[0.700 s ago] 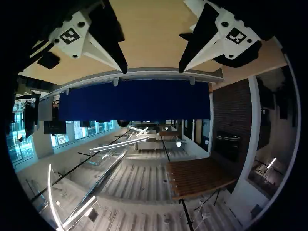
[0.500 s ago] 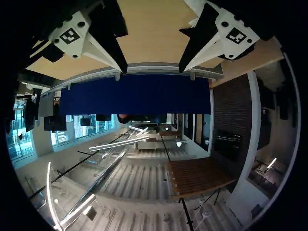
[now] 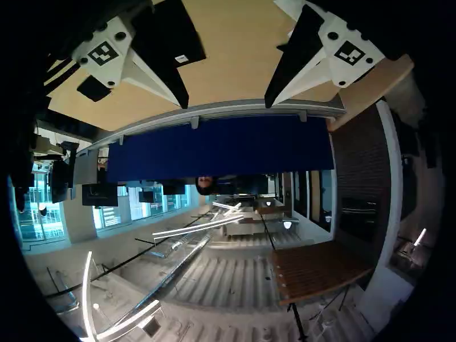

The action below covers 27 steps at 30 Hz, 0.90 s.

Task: Fold towel

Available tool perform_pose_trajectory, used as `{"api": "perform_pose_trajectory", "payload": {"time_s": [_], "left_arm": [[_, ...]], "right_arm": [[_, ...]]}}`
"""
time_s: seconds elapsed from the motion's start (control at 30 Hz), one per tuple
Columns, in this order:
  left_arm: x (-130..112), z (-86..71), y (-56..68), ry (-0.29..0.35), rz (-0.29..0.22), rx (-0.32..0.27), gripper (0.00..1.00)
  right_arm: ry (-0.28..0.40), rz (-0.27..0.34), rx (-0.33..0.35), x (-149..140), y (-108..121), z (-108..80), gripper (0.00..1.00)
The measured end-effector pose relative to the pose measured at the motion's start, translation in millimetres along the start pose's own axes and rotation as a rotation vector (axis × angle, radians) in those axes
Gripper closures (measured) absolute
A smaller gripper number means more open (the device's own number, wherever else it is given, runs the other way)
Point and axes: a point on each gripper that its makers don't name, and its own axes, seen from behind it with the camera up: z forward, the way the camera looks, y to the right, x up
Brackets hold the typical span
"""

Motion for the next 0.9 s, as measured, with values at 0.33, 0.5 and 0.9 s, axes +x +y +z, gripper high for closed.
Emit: {"api": "perform_pose_trajectory", "payload": {"time_s": [0.33,0.5,0.9], "left_arm": [[-36.5,-1.0,44.9,-0.2,0.011,-0.23,0.01],[-55.9,-0.9,57.1,-0.266,0.032,-0.304,0.01],[-122.8,5.1,76.5,-0.352,0.124,-0.355,0.01]], "right_arm": [[-0.292,-0.113,0.276,-46.6,-52.3,-11.6,0.0],[-0.369,-0.146,0.346,-64.5,-61.8,-15.9,0.0],[-0.454,-0.161,0.388,-131.7,-69.3,-20.7,0.0]]}}
